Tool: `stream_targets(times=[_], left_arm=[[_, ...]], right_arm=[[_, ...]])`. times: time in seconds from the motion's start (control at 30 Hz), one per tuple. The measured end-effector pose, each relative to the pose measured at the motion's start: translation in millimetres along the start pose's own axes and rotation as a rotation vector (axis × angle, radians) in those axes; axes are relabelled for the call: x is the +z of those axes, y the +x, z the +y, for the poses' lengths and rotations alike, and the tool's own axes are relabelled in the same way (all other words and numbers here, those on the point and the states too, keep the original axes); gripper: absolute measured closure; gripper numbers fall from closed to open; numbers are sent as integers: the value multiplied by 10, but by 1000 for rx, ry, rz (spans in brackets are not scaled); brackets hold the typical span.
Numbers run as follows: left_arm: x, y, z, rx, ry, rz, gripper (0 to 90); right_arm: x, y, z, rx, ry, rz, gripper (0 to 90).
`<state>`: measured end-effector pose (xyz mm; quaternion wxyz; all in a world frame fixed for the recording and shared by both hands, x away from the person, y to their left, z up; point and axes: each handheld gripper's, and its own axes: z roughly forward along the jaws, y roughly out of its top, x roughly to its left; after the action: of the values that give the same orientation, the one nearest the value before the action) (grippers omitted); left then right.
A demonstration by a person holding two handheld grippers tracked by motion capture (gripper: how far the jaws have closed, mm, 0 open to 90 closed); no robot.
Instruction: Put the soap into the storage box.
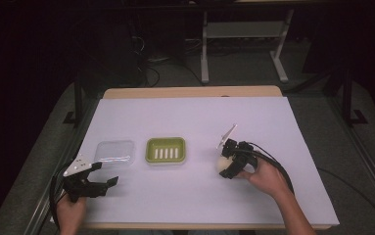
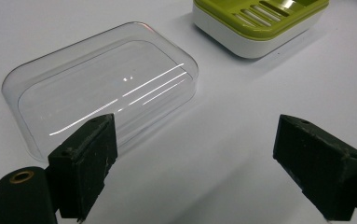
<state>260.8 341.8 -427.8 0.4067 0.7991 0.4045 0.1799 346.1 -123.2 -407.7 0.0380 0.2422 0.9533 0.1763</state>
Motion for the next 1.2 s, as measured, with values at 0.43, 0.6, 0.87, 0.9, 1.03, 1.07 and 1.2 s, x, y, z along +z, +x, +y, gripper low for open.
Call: stream_targets(times=[0.43, 0.6, 0.87, 0.9, 1.03, 1.07, 1.2], left_arm=[[-4, -5, 3, -1, -4, 3, 129], [0, 0, 1, 2, 1, 3, 129], [-6, 3, 1, 0, -1, 8, 129], [-6, 3, 1, 0, -1, 9, 129], [-6, 1, 1, -1, -1, 10, 129], [-6, 0, 1, -1, -1, 10, 129], [-2, -3, 3, 1, -1, 10, 129]], right_arm=[[-168, 31, 292, -51, -6, -4, 250], [-217, 43, 418, -64, -14, -8, 249], [-279, 48, 588, -77, -24, -6, 249], [-291, 48, 607, -77, -29, -1, 249], [-329, 51, 693, -83, -38, -6, 249], [-339, 48, 722, -90, -38, -4, 249], [-371, 54, 819, -97, -42, -5, 249]])
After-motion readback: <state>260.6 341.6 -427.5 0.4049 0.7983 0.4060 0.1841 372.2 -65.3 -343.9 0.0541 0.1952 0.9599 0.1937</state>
